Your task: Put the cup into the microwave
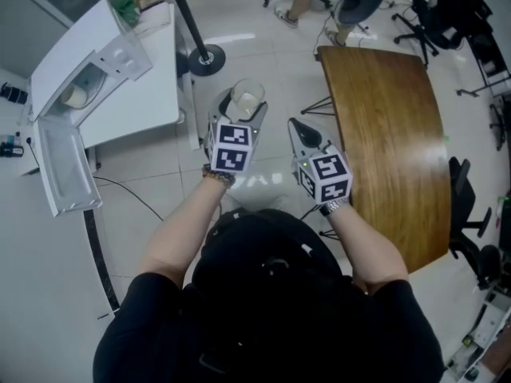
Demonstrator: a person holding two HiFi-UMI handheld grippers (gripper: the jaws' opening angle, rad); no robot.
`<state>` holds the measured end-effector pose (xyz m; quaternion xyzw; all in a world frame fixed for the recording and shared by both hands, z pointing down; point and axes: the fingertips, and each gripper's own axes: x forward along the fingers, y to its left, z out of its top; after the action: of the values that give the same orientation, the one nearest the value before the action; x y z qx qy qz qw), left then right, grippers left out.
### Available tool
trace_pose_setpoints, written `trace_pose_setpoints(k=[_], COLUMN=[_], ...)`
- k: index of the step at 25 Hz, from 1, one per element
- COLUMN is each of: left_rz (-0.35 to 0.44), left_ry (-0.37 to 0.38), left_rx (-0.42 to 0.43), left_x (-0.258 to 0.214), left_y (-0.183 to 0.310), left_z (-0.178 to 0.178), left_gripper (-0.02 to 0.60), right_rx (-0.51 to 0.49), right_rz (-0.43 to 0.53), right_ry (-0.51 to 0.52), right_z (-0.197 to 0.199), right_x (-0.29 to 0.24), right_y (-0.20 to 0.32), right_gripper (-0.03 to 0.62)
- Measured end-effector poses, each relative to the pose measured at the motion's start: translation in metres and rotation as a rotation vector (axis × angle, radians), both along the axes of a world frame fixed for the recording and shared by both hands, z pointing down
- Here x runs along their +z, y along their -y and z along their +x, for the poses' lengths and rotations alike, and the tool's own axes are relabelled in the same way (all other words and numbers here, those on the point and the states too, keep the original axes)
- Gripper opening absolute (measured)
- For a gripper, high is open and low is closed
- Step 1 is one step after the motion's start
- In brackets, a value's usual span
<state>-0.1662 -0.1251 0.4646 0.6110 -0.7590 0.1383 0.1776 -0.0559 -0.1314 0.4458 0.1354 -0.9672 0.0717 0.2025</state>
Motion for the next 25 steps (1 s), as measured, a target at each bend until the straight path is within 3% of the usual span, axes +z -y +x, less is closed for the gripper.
trace_pose_setpoints(k=[25], left_rz=[0.040], left_ry=[-0.014], left_rx=[-0.395], left_x=[-0.005], left_y=[-0.210], left_z=[-0.192], left_gripper=[0.336], right_rx=[-0.366], right_rz=[0.026], right_ry=[-0.015], right_z=[-0.196], right_x=[-0.006], right_y=[-0.161], right_gripper=[0.002])
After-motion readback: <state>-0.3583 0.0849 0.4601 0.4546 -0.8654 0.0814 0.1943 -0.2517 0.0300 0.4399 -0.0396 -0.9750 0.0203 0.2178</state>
